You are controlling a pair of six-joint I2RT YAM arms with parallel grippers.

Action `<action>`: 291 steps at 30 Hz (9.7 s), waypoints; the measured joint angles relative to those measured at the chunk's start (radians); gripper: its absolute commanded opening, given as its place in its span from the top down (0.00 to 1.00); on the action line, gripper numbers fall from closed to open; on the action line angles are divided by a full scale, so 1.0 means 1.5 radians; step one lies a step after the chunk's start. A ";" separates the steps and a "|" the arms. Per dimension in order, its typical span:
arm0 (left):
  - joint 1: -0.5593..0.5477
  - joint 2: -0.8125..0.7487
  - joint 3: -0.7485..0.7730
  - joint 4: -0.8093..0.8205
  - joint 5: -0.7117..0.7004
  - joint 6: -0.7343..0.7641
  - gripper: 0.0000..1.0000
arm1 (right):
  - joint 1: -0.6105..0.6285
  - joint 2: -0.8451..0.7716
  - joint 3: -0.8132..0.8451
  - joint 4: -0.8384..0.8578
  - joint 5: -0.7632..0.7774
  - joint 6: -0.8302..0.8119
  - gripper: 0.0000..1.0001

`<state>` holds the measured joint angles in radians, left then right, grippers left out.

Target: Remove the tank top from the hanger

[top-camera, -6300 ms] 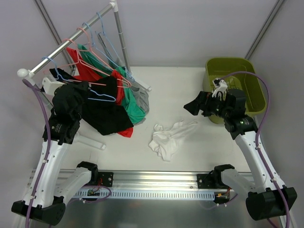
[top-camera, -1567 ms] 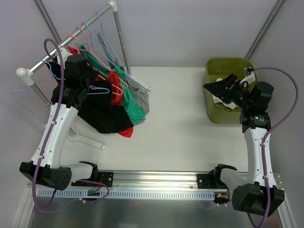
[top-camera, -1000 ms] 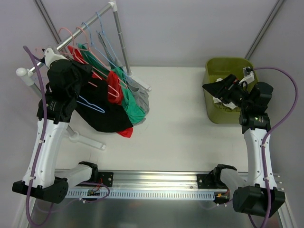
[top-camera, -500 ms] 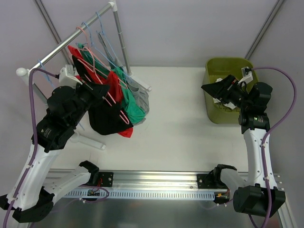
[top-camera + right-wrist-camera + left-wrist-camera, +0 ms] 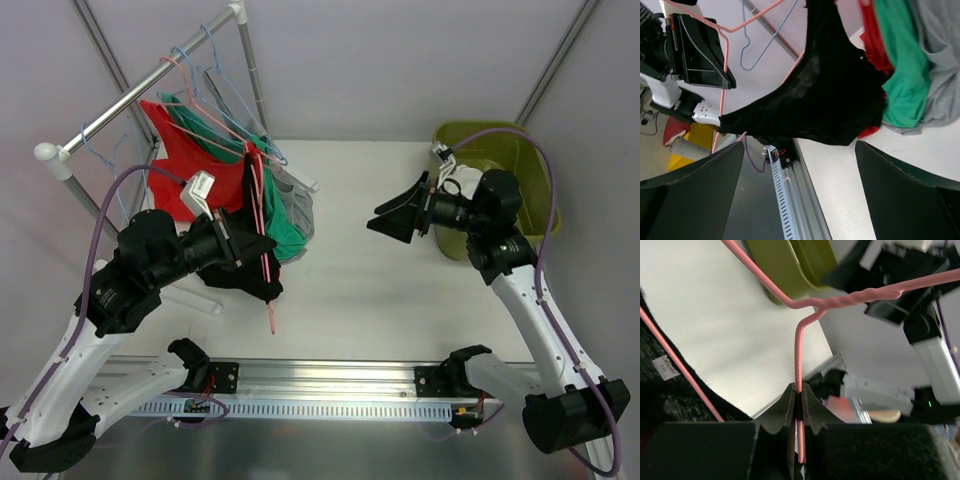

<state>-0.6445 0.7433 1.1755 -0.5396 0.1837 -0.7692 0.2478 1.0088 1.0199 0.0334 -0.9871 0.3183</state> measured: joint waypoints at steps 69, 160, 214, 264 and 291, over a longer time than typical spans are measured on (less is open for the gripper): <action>-0.225 0.190 0.041 0.108 0.169 0.045 1.00 | 0.054 0.011 0.001 -0.062 0.313 -0.232 0.99; 0.356 0.178 0.082 0.131 -0.249 -0.142 1.00 | 0.113 0.056 0.006 -0.204 0.387 -0.131 0.00; 0.361 -0.232 -0.034 0.122 0.228 0.139 0.01 | 0.337 0.350 0.042 -0.264 0.784 -0.175 1.00; 0.361 0.053 0.176 0.109 0.214 0.007 0.01 | -0.237 0.092 0.080 -0.145 0.284 0.025 0.00; 0.324 0.348 0.304 0.049 -0.245 0.049 0.13 | -0.223 -0.013 0.004 -0.185 0.309 -0.026 0.00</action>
<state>-0.1585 1.2659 1.6318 -0.4656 -0.1844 -0.6952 -0.0872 0.9894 1.0252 -0.2443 -0.5240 0.2794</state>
